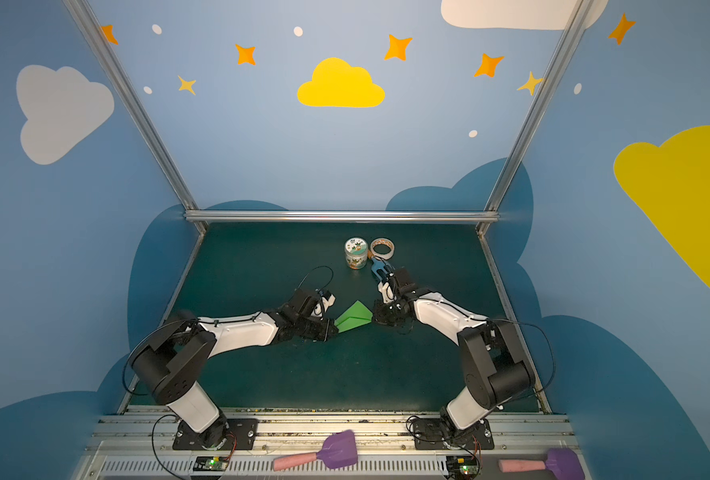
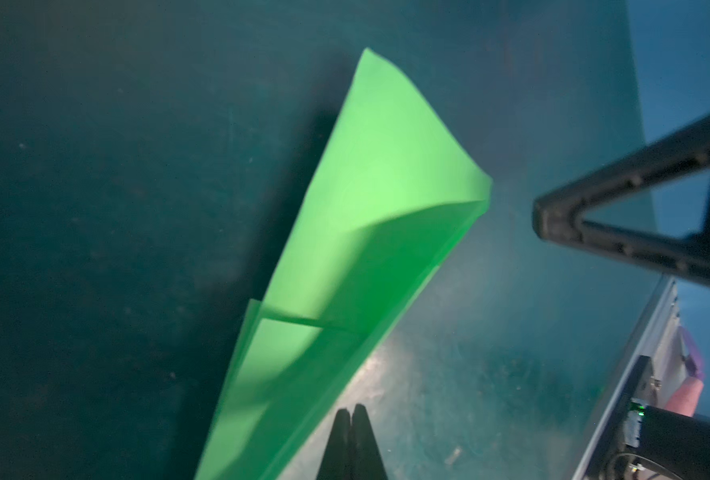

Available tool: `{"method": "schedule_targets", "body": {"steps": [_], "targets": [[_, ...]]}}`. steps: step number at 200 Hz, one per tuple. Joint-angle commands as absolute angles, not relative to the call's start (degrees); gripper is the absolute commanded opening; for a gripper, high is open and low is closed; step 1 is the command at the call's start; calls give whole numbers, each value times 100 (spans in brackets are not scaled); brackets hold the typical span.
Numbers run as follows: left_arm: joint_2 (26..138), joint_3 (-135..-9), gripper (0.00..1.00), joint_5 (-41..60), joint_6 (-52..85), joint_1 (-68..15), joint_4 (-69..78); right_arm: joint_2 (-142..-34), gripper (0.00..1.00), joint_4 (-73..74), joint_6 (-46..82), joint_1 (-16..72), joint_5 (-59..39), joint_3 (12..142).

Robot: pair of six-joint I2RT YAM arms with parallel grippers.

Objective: Fold a paper plane with a square sheet of paper (fold left side to right side)

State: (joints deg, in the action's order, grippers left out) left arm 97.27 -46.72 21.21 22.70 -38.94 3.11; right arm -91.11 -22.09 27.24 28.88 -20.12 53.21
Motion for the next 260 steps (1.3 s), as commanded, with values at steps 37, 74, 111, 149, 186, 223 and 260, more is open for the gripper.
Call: {"method": "schedule_targets", "body": {"steps": [37,74,111,149,186,223,260], "targets": [[10070,-4602,3,2006,2244,-3728,514,-9622,2,-2065,3079,3592,-1929,5799],[10173,-4545,3,2020,2274,-3685,611,-10124,1,-1991,3123,3814,-1829,6183],[10148,-4536,3,2128,2279,-3665,655,-10491,0,-1978,3099,3800,-1647,6396],[9469,-4530,3,2186,2458,-3628,568,-10661,0,-1945,2984,3638,-1547,6239],[9383,-4870,4,2123,2393,-3399,119,-10616,0,-1758,2999,3551,-1608,6003],[9787,-5121,7,2060,2238,-3307,-54,-10694,0,-1631,3015,3551,-1687,5924],[10101,-5137,19,2015,2249,-3235,-44,-10672,0,-1606,2900,3551,-1827,5868]]}}
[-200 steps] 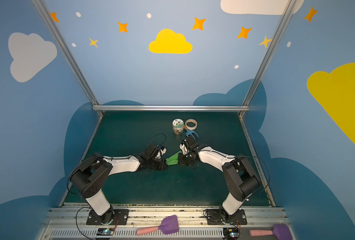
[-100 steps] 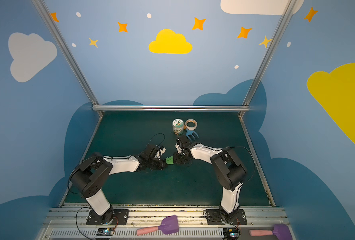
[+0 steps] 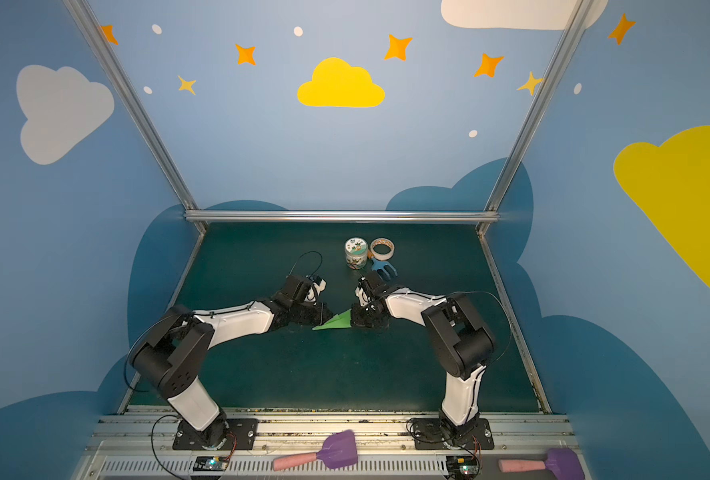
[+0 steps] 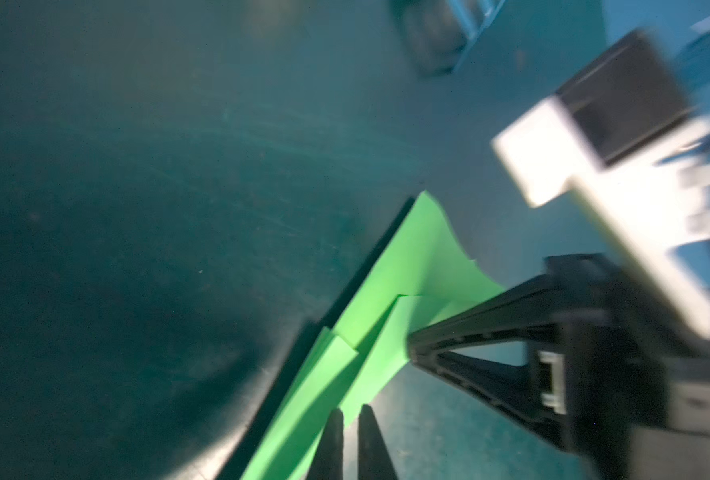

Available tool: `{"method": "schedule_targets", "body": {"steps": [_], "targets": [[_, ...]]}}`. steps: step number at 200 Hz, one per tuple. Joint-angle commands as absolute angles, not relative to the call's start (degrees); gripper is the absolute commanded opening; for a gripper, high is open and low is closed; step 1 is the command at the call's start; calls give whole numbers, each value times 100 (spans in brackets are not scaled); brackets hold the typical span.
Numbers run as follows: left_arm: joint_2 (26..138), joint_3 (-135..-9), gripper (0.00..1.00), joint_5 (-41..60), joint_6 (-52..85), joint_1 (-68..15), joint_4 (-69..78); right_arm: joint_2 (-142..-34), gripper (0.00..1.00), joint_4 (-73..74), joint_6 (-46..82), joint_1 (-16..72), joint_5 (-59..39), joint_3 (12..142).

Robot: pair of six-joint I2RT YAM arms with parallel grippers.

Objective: Fold a paper plane with a square sheet of paper (fold left side to right side)

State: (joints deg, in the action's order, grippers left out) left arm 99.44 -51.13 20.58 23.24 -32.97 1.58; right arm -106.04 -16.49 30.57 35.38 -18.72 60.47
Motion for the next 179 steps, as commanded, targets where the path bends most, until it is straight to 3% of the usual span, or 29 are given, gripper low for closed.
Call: {"method": "schedule_targets", "body": {"steps": [1,19,49,109,131,155,179], "targets": [[10104,-5139,19,2027,2249,-3230,-44,-10671,0,-1603,2892,3551,-1832,5865],[10144,-5064,24,2154,2274,-3226,-36,-10586,0,-1684,2759,3547,-1863,5870],[9935,-4640,25,2326,2504,-3251,222,-10319,1,-1844,2636,3467,-1922,5875],[8976,-3387,16,2453,3457,-3762,1072,-9541,3,-1950,2654,3215,-2013,5475],[8388,-3230,17,2194,3693,-4093,1000,-9353,3,-1945,2710,3199,-2068,5324],[7799,-3205,27,1539,3837,-4135,587,-9169,2,-1832,2868,3344,-2166,5116],[7409,-3207,29,1103,3862,-4131,298,-9036,2,-1677,3119,3673,-2163,4953]]}}
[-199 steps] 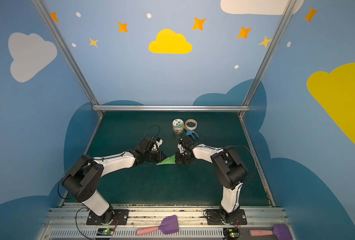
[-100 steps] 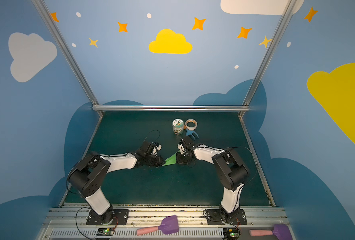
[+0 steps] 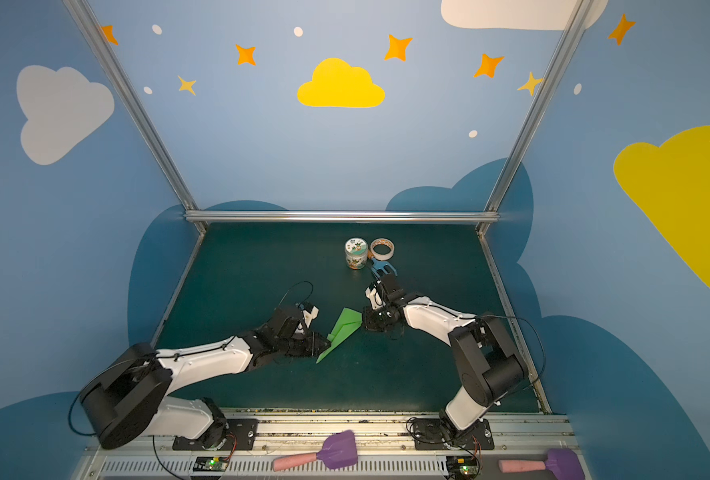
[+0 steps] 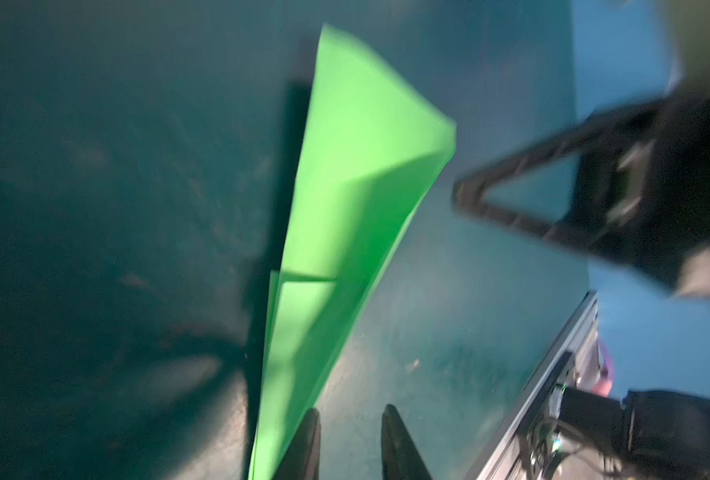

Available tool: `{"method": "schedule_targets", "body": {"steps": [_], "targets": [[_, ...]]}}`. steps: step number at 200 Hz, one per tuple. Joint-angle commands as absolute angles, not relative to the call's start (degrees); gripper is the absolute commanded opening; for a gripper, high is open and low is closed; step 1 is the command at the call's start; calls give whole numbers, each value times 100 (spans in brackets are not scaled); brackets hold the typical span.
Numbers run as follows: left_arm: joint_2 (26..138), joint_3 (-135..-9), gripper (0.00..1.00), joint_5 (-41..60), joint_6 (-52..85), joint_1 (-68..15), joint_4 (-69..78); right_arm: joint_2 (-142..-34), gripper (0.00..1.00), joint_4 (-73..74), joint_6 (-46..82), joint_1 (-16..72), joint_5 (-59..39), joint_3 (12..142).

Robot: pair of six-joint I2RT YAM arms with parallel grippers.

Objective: Fold a paper plane with a square sheet of paper (fold left side to right side)

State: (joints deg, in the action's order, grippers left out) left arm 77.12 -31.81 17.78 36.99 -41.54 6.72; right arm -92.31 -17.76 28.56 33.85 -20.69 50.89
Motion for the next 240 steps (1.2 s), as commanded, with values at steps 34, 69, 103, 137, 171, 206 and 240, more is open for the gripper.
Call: {"method": "schedule_targets", "body": {"steps": [34,69,103,137,171,206,240], "targets": [[7302,-3211,14,1176,3718,-4134,132,-9174,1,-1495,3406,4229,-2068,5102],[7307,-3123,4,1461,3665,-4131,143,-9610,0,-1469,3463,4547,-1991,5512],[7324,-3077,3,1559,3637,-4135,167,-10013,0,-1494,3428,4663,-1956,5807],[7346,-3085,3,1627,3574,-4140,167,-10284,0,-1493,3403,4693,-1925,5921],[7543,-3167,3,1840,3467,-4169,202,-10507,0,-1505,3366,4687,-1885,5944],[7893,-3285,3,1986,3384,-4277,251,-10574,0,-1494,3350,4690,-1864,5861],[8077,-3278,3,1917,3386,-4324,386,-10547,0,-1494,3357,4679,-1819,5775]]}}
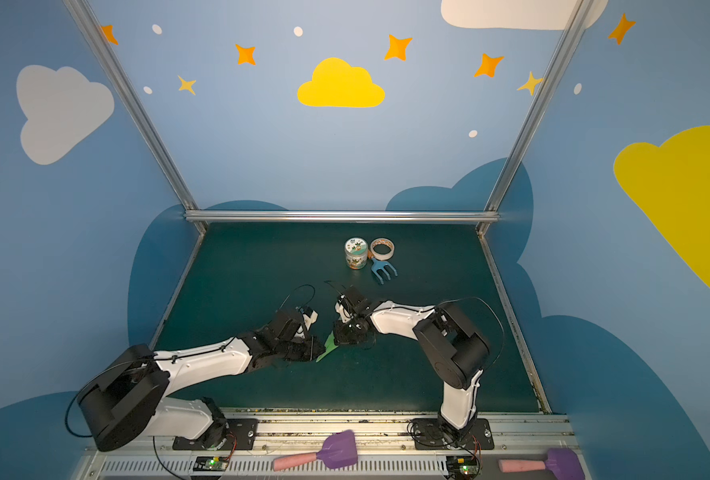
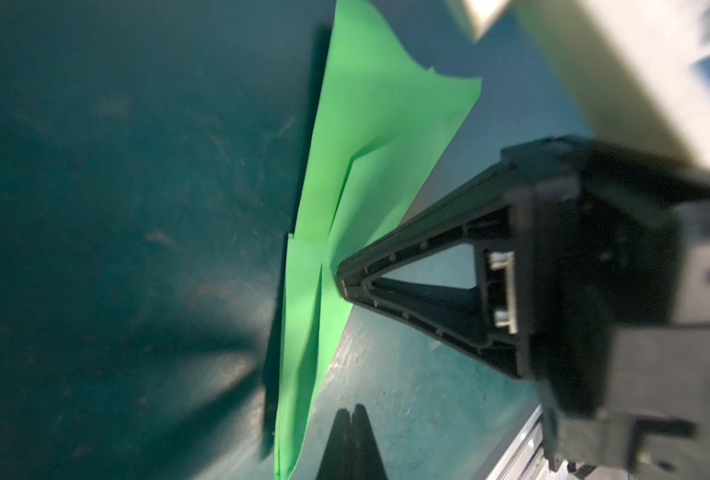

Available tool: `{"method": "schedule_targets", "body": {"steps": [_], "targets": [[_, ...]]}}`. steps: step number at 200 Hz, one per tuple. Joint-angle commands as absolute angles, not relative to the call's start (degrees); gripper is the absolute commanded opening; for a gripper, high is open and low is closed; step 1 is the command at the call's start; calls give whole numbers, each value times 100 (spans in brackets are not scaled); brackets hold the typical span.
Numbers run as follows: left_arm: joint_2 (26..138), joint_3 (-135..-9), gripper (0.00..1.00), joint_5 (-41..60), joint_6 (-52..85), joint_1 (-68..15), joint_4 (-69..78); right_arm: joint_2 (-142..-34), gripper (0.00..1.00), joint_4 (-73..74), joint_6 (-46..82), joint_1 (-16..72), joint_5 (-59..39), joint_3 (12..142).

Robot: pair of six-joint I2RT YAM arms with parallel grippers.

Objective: Fold a paper plane with a square sheet of paper (fold left side to right side)

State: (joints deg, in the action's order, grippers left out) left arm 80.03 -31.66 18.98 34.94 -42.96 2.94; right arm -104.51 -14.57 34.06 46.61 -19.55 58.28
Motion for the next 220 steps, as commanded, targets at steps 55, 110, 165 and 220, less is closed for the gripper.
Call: {"method": "schedule_targets", "body": {"steps": [55,110,165,220], "targets": [[8344,-3297,3,1900,3364,-4367,517,-10537,0,-1500,3366,4680,-1802,5748],[8630,-3207,3,1795,3364,-4367,672,-10512,0,-1513,3358,4680,-1783,5723],[8710,-2971,3,1715,3448,-4367,854,-10518,0,-1502,3366,4673,-1788,5695],[8489,-2637,3,1492,3589,-4359,954,-10538,0,-1529,3342,4664,-1768,5703]]}}
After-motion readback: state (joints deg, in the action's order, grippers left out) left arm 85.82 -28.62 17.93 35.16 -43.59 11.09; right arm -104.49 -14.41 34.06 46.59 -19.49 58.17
